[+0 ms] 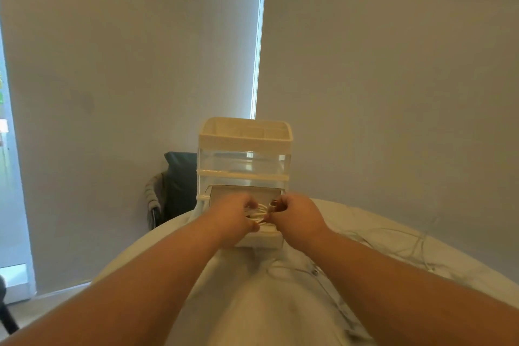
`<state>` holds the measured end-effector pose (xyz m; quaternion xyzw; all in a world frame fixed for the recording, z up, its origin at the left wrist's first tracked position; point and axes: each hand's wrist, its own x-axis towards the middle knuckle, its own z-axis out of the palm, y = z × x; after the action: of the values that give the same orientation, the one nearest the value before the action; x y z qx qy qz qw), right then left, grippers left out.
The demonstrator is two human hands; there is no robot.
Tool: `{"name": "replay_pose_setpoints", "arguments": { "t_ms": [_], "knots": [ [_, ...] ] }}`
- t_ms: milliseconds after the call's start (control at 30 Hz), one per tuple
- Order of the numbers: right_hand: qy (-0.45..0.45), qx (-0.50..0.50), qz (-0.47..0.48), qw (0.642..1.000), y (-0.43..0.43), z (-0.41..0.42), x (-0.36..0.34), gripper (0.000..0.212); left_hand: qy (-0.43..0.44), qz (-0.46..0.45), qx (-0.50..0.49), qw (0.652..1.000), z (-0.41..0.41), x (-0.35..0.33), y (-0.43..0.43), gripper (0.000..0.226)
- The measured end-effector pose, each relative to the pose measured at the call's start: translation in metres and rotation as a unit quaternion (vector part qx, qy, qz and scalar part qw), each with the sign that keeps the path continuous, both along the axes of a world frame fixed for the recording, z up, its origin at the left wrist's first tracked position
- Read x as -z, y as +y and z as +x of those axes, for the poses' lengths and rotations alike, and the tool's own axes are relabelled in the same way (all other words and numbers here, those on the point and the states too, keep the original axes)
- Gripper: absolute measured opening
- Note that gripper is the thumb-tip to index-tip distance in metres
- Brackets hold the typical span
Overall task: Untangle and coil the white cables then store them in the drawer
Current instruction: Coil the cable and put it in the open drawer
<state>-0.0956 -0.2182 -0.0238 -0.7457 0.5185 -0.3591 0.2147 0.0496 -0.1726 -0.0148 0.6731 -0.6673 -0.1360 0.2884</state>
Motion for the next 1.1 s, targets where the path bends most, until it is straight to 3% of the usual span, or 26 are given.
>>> {"name": "replay_pose_setpoints", "arguments": {
  "t_ms": [233,367,500,667,1100],
  "knots": [
    [0.131,-0.008,-0.039,0.991,-0.042,0.015,0.006,0.003,-0.046,0.011,-0.001,0.999,0.017,0.011,-0.055,0.038],
    [0.268,-0.024,-0.046,0.962,-0.054,0.017,0.01,0.022,-0.115,0.076,0.001,0.99,0.013,0.015,-0.073,0.032],
    [0.279,-0.04,-0.034,0.959,-0.053,0.012,0.009,0.02,-0.194,0.121,0.03,0.973,0.009,0.013,-0.08,0.027],
    [0.413,-0.058,-0.061,0.907,-0.043,0.006,0.01,0.035,-0.254,0.145,0.048,0.955,0.0,0.012,-0.088,0.027],
    [0.432,-0.108,-0.011,0.895,-0.038,-0.003,0.015,0.062,-0.231,0.115,0.027,0.966,0.009,0.013,-0.091,0.026]
  ]
}}
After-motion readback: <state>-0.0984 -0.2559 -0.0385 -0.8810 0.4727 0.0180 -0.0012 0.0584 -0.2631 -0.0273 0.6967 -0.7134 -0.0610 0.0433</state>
